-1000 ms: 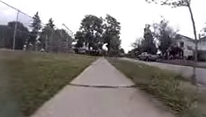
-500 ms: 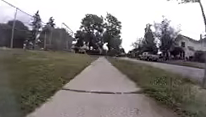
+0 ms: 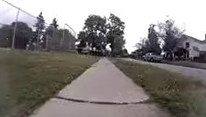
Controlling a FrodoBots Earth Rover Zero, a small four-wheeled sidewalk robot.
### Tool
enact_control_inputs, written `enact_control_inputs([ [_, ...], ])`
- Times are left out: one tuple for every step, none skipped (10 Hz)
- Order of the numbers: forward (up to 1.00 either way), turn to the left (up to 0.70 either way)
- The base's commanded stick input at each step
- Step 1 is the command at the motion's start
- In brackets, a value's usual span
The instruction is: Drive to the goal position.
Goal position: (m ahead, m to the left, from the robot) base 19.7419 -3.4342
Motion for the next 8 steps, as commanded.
enact_control_inputs([
  [0.70,0.00],
  [0.70,0.00],
  [0.70,0.00],
  [0.70,0.00],
  [0.70,0.00],
  [0.70,0.00],
  [0.70,0.00],
  [0.70,0.00],
])
